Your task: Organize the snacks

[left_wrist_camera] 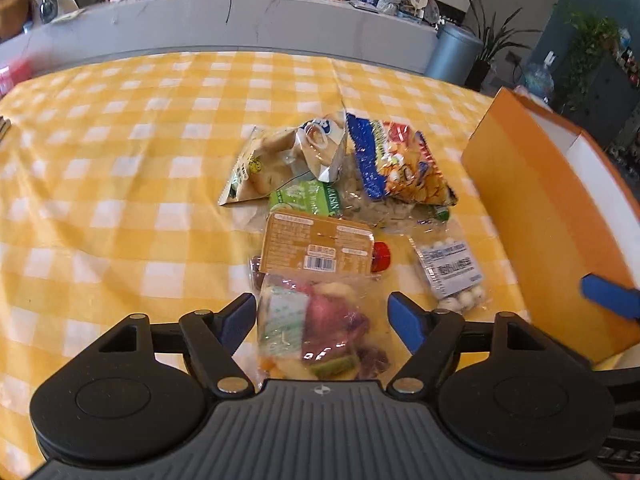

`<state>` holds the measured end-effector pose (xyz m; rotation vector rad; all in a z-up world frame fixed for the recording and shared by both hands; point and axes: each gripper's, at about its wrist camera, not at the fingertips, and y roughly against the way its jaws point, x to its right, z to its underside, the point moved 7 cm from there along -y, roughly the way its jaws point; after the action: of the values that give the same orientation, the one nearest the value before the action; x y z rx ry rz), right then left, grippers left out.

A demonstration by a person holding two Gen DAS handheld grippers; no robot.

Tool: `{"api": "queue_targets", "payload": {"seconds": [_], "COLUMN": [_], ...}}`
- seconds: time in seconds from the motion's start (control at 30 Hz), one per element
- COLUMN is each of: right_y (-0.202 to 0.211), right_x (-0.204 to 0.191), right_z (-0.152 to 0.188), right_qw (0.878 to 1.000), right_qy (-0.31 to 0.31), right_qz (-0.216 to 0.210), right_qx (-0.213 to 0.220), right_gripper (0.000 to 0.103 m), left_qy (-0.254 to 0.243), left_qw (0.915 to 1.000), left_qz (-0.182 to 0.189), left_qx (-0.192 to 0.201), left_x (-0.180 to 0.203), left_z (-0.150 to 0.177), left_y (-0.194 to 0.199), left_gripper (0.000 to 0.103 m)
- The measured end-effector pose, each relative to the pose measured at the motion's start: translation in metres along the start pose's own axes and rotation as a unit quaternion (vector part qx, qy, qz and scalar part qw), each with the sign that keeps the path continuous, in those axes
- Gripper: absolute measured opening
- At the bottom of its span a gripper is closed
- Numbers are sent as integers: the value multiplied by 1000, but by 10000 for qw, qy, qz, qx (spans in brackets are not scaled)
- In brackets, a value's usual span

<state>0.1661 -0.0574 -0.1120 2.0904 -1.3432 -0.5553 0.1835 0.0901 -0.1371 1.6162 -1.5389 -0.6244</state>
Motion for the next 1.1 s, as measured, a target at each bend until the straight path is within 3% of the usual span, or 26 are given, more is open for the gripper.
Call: {"api": "queue_targets", "payload": {"seconds": [0.17, 0.27, 0.3, 0.37, 0.47, 0.7, 0.87, 1.1], "right_y": [1, 0, 0, 1, 0, 2, 11, 22], "right_x": [1, 0, 0, 0, 0, 7, 9, 2], "right_z": [-1, -1, 0, 1, 0, -1, -8, -21], "right_qw": [10000, 10000, 10000, 10000, 10000, 9999, 9998, 9989], "right_qy": [-15, 32, 44, 63, 68, -8, -88, 110], "right_qz": [-62, -18, -14, -8, 13, 134, 201, 425], "right_qx": [12, -9, -10, -7, -11, -27, 39, 184], "right_gripper": [100, 100, 100, 100, 100, 100, 100, 100], "left_qy": [308, 133, 88, 103, 294, 365, 602, 735], "left_qw": [9992, 9992, 9994, 9996, 9994, 9988, 9948, 9930], "left_qz": [89, 24, -13, -28, 31, 294, 805, 861], "left_qx": [-253, -364, -338, -256, -183, 160, 180, 322], "left_x": [-5, -3, -1, 1, -1, -2, -8, -17], "left_z": [5, 10, 12, 13, 12, -3, -10, -16], "left_y": [-14, -22, -22, -19, -11, 18, 36, 53], "left_gripper": [92, 92, 91, 79, 72, 71, 71, 71]}}
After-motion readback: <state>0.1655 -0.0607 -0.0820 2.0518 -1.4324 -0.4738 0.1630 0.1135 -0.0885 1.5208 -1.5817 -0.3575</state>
